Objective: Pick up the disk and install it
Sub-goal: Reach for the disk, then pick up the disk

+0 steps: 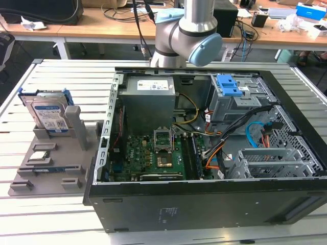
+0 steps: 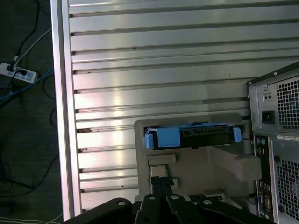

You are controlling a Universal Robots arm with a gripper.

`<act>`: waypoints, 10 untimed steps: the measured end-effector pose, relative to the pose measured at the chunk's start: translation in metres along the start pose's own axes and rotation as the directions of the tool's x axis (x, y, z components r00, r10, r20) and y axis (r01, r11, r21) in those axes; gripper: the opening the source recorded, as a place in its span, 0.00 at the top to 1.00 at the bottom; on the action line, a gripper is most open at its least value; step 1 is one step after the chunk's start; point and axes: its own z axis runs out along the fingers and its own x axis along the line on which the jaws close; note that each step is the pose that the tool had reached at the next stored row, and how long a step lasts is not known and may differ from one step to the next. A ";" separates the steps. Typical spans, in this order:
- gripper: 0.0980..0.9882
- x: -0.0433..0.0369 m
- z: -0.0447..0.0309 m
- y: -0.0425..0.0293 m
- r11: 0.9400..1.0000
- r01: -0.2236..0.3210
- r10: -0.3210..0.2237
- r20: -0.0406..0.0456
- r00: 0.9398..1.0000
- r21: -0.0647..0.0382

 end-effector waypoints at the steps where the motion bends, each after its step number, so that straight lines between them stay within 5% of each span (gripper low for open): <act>1: 0.99 0.0000 0.0000 0.0000 1.000 0.000 0.000 0.000 1.000 0.000; 10: 0.99 0.0000 0.0002 0.0000 1.000 0.010 -0.010 0.000 1.000 0.000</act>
